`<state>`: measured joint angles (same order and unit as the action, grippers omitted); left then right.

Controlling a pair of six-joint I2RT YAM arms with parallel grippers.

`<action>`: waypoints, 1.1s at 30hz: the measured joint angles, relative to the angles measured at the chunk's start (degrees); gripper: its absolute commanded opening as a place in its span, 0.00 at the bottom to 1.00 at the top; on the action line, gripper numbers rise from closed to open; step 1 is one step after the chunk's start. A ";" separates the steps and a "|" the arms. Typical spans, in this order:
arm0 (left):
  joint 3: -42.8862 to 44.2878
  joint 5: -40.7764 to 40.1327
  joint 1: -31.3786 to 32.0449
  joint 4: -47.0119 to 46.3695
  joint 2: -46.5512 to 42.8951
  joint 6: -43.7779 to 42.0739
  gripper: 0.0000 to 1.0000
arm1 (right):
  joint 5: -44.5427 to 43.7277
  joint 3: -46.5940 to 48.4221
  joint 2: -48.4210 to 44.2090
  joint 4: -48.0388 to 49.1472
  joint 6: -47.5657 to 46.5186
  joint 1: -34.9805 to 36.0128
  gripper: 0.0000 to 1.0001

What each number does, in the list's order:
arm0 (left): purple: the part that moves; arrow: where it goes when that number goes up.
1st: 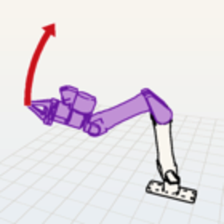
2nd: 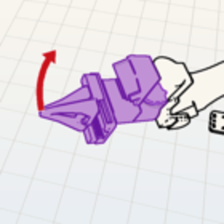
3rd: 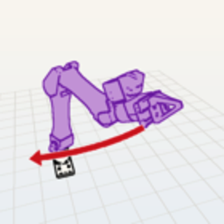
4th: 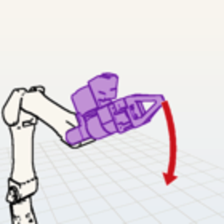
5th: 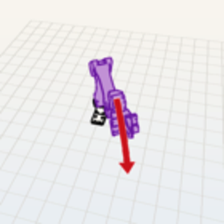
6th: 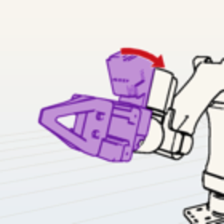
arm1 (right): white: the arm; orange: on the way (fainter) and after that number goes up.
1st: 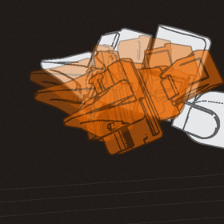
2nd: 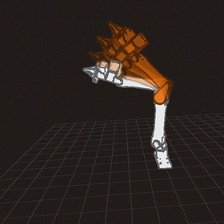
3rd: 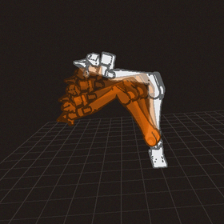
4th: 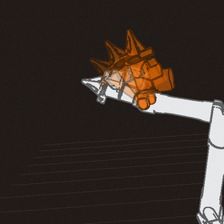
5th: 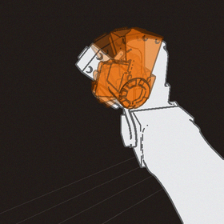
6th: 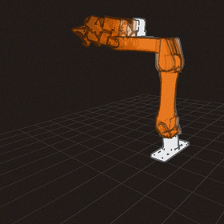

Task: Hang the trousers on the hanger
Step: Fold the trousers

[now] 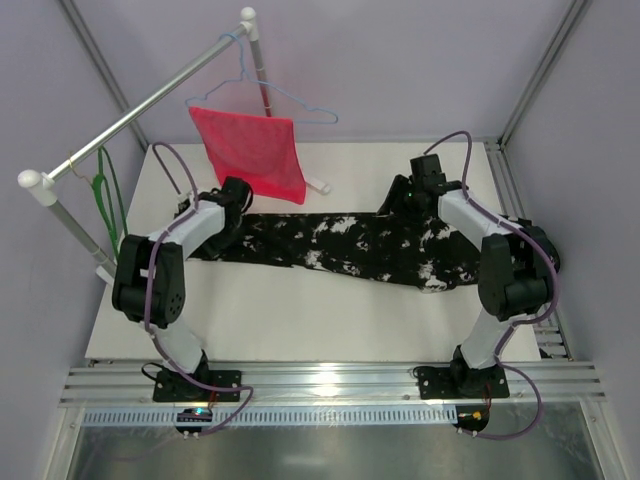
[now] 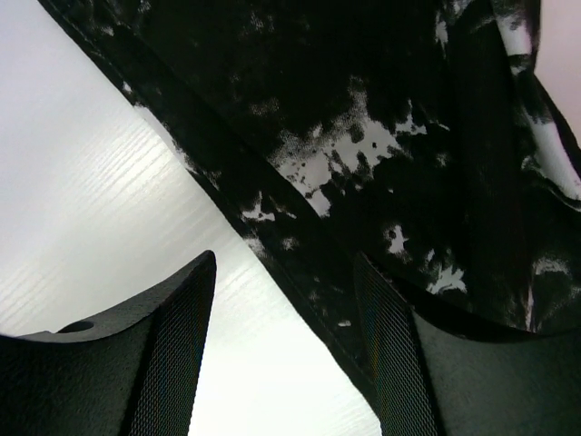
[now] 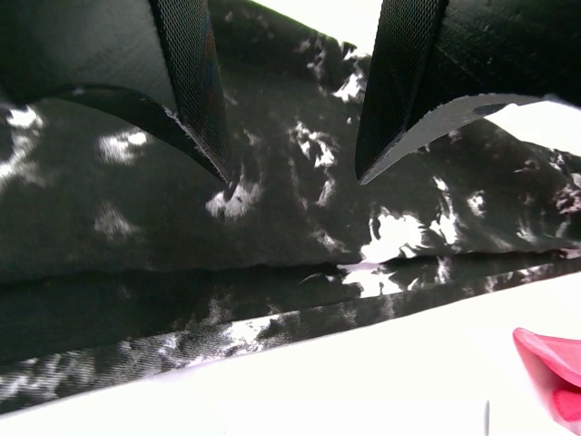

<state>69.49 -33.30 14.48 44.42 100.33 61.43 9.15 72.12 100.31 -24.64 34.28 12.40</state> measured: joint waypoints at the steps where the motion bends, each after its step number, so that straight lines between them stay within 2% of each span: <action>1: -0.72 0.15 -0.37 -0.94 -0.09 0.07 0.63 | 0.28 0.00 0.55 0.37 -0.17 0.00 0.59; 8: -6.40 1.03 -4.04 -5.60 -1.16 3.17 0.60 | 1.33 0.00 2.58 1.60 -2.08 0.00 0.57; 16: -6.40 1.46 -4.59 -9.60 -1.55 7.52 0.57 | 1.31 0.00 2.58 1.99 -4.17 -0.02 0.57; 33: -1.11 -0.02 -5.05 -5.95 6.47 13.92 0.39 | 1.38 -1.11 2.58 2.73 -5.31 -1.75 0.56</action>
<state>68.38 -33.32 9.43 38.48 106.80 75.35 10.52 71.00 102.89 -21.91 28.97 10.66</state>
